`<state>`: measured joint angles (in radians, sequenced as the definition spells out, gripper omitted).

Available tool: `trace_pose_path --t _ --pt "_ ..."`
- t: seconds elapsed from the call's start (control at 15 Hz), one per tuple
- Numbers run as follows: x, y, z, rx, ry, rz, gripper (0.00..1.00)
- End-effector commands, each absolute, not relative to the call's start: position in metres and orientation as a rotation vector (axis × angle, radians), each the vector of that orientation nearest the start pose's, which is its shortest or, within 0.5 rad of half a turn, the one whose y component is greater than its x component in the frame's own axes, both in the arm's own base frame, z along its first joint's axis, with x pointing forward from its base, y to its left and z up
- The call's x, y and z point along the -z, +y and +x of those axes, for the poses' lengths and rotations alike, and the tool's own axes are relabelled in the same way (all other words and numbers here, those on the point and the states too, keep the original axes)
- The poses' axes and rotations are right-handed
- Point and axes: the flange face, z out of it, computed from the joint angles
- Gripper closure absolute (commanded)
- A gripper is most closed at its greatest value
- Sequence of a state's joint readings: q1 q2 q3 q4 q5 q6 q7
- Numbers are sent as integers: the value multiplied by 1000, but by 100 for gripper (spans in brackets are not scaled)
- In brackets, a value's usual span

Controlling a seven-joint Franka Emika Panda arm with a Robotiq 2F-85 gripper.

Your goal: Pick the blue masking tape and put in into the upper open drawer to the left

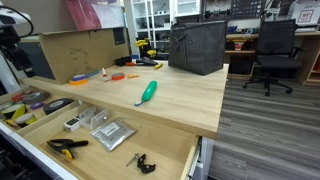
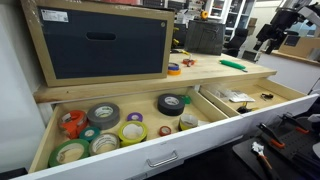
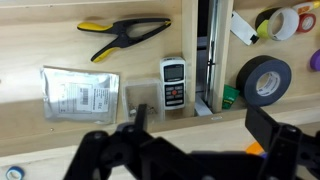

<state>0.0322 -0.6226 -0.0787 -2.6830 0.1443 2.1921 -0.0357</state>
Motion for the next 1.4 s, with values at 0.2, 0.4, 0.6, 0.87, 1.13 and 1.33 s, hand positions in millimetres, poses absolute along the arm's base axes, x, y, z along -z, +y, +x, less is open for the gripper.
trace_pose_path --t 0.2,0.4,0.6,0.87,1.13,1.33 --pt "-436 -11 362 198 112 -2969 0" --pt "-436 -11 362 198 112 -2969 0" --pt "-436 -11 362 198 112 -2969 0" --pt "-436 -11 362 198 112 -2969 0" --pt "-442 -9 378 221 117 -2995 0" --pt "-452 3 403 264 84 -3019 0"
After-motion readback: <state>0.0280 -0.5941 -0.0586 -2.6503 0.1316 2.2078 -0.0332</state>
